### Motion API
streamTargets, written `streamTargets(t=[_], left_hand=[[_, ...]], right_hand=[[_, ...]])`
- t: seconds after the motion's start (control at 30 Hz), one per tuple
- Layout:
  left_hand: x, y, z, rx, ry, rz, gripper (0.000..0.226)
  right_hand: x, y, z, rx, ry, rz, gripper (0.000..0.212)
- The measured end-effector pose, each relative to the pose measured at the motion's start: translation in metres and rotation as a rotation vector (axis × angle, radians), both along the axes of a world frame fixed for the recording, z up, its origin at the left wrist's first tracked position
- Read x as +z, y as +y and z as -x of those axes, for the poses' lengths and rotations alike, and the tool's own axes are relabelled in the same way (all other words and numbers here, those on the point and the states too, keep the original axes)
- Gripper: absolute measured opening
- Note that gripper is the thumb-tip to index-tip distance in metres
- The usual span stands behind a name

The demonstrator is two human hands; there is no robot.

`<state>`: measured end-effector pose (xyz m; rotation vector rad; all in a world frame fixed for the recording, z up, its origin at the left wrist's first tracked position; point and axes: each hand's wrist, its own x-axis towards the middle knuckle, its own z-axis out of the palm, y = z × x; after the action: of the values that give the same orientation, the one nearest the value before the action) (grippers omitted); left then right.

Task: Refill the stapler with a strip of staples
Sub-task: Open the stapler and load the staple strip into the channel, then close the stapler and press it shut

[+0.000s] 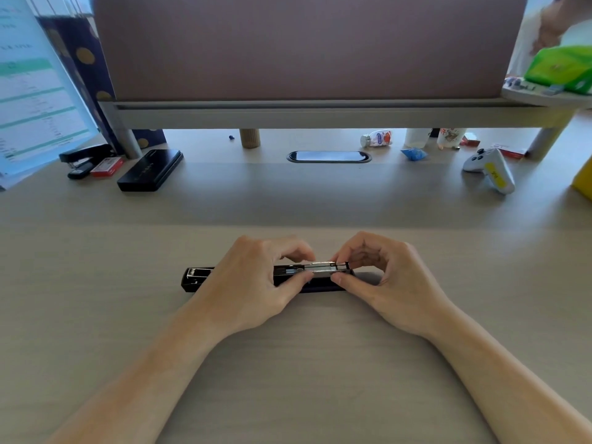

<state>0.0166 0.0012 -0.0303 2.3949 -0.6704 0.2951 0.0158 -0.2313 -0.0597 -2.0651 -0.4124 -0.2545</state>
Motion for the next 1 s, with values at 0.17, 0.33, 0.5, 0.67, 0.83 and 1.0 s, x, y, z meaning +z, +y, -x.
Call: streamTargets(t=[0.17, 0.33, 0.5, 0.67, 0.83, 1.0], left_hand=[[-0.005, 0.003, -0.004, 0.031, -0.015, -0.036, 0.012], [-0.007, -0.001, -0.004, 0.017, -0.006, -0.027, 0.011], [-0.007, -0.003, -0.002, 0.014, -0.036, -0.032, 0.008], [-0.005, -0.003, -0.001, 0.002, -0.019, -0.044, 0.012], [0.006, 0.013, -0.005, 0.002, 0.084, -0.105, 0.048], [0.028, 0.059, -0.012, 0.040, 0.249, -0.304, 0.032]], right_hand=[[-0.001, -0.002, 0.000, -0.059, -0.027, 0.043, 0.015], [-0.001, -0.002, -0.001, -0.063, -0.040, 0.047, 0.017], [-0.002, -0.003, 0.000, -0.063, -0.030, 0.049, 0.017], [-0.001, -0.001, -0.001, -0.055, -0.031, 0.041, 0.016], [0.000, -0.002, 0.000, -0.054, 0.001, 0.009, 0.022], [0.001, 0.000, 0.002, -0.056, 0.047, -0.021, 0.031]])
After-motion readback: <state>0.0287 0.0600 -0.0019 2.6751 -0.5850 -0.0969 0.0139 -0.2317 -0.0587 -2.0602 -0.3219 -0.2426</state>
